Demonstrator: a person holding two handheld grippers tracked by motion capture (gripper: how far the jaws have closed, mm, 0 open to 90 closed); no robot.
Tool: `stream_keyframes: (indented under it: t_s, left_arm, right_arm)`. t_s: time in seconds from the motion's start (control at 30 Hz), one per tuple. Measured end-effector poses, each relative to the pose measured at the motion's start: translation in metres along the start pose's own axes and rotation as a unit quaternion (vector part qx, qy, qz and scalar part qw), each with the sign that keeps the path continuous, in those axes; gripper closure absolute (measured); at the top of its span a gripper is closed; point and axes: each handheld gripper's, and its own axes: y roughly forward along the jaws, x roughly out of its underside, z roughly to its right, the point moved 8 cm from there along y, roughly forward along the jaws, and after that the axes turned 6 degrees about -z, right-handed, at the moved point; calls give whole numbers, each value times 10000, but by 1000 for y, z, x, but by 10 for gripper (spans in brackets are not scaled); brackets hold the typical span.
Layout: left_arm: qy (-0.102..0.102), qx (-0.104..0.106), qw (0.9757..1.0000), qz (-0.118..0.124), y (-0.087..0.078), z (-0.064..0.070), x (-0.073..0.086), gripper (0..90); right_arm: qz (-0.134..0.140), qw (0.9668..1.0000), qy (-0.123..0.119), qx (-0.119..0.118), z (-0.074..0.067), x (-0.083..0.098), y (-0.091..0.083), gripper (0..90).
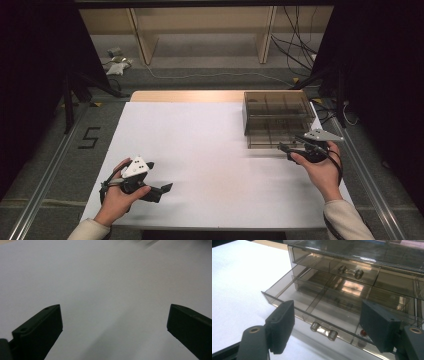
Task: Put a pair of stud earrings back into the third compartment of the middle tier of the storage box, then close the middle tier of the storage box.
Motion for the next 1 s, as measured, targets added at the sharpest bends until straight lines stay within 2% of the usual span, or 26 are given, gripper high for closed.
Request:
stream_keyframes:
  t_s: [0.13,0.23,0.3,0.43,0.53,0.83,1.0]
  left_arm:
    - [22,18,10000,-14,1,-1,0,0]
    - [10,45,10000,-2,1,-1,-1,0]
    - [2,56,10000,-5,1,0,-1,0]
    - [-7,36,10000,-4,1,0,-1,0]
    - [-6,10,10000,-9,2,0,-2,0]
    - [-45,-25,10000,-63,4,-1,0,0]
    - [-33,-13,10000,-81,5,-1,0,1]
  right_arm:
    - [22,10000,-20,-15,-1,0,-1,296]
    - [-15,10000,-5,-34,-2,2,-1,353]
    - [-66,10000,-33,-49,-2,5,-2,470]
    - [-72,9999,-80,-19,-2,4,-8,765]
    - [-157,9997,-160,-19,-1,6,-12,900]
    - [-640,9976,-243,87,6,24,-4,900]
    - [-827,9963,-180,130,9,32,2,900]
